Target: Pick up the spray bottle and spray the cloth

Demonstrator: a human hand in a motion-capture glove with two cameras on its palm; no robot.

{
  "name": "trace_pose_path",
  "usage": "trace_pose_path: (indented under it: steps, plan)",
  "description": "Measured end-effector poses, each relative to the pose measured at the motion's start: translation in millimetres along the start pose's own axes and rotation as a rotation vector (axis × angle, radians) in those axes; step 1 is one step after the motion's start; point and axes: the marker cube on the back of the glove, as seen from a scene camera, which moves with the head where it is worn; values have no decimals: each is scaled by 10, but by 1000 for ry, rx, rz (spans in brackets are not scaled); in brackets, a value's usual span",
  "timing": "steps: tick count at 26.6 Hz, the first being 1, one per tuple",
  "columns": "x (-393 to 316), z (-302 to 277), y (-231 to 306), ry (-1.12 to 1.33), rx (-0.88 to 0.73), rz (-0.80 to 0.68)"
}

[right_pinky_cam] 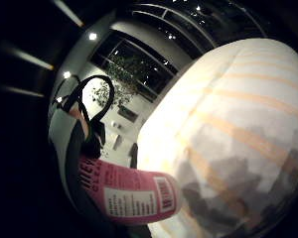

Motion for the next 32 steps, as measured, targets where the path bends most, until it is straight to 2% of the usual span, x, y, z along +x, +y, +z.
trace_pose_path:
  steps: [5, 10, 13, 17, 21, 24, 28, 32]
  plan:
    - [190, 11, 215, 60, -273, 19]
    - [212, 61, 211, 95, -380, 48]
    - [99, -63, 300, 82, -514, 61]
    - [-103, -208, 247, 42, -465, 57]
    - [-255, -435, 429, 34, -522, 40]
    - [-311, -634, 475, 64, -467, 15]
    - [-465, -846, 728, 33, -520, 1]
    - [-440, -872, 718, 107, -406, -41]
